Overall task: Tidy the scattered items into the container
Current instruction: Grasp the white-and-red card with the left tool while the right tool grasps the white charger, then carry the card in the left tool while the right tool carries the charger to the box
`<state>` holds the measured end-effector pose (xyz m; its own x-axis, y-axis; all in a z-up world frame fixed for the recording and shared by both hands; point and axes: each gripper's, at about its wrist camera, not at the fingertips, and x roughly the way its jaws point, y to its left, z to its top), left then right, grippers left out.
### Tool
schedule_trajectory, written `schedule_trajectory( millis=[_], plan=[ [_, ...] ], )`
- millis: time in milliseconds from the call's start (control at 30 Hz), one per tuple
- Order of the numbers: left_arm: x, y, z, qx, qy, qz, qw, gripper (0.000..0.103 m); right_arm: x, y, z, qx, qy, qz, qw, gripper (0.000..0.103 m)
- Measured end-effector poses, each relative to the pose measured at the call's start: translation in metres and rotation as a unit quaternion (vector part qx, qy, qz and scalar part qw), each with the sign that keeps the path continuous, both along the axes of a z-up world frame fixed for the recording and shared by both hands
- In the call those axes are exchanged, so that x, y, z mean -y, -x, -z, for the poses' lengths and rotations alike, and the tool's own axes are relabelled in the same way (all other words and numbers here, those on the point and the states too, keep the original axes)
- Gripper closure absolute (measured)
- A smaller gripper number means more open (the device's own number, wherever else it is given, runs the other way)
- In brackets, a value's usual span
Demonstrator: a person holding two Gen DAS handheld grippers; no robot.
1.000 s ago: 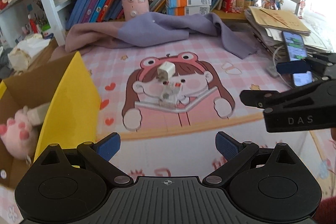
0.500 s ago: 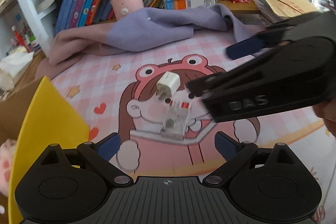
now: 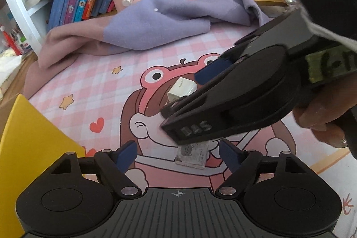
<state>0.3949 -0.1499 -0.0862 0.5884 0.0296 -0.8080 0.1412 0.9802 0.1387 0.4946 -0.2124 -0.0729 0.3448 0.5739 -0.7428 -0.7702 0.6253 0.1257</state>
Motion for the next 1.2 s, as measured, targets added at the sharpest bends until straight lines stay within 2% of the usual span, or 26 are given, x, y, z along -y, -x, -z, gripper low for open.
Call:
schedule_trajectory(
  millis=[67,167,267,467,600,800,1200],
  plan=[
    [0.001,-0.003,0.003,-0.006,0.000,0.002,1.0000,0.030,-0.004,-0.003,0.004,0.003,0.010,-0.007,1.000,0.045],
    [0.001,-0.006,0.006,-0.011,0.009,0.001,0.9999,0.034,-0.005,-0.009,0.008,0.005,0.019,-0.007,1.000,0.061],
    [0.002,-0.008,0.006,-0.012,0.018,0.005,0.9998,0.037,0.000,-0.012,0.008,0.012,0.023,0.006,1.000,0.062],
    [0.003,-0.012,0.006,-0.016,0.049,0.004,0.9987,0.052,0.019,-0.010,0.001,0.008,0.004,0.034,0.999,0.062],
    [0.004,-0.009,0.005,-0.015,0.058,0.007,0.9982,0.074,0.033,-0.002,-0.008,0.012,-0.009,0.062,0.998,0.062],
    [-0.003,-0.001,-0.006,-0.011,0.053,-0.010,0.9985,0.075,0.051,0.016,-0.024,0.021,-0.027,0.096,0.995,0.062],
    [-0.017,0.047,-0.054,0.038,0.087,-0.029,0.9951,0.075,0.056,0.065,-0.051,0.041,-0.037,0.088,0.995,0.062]
  ],
)
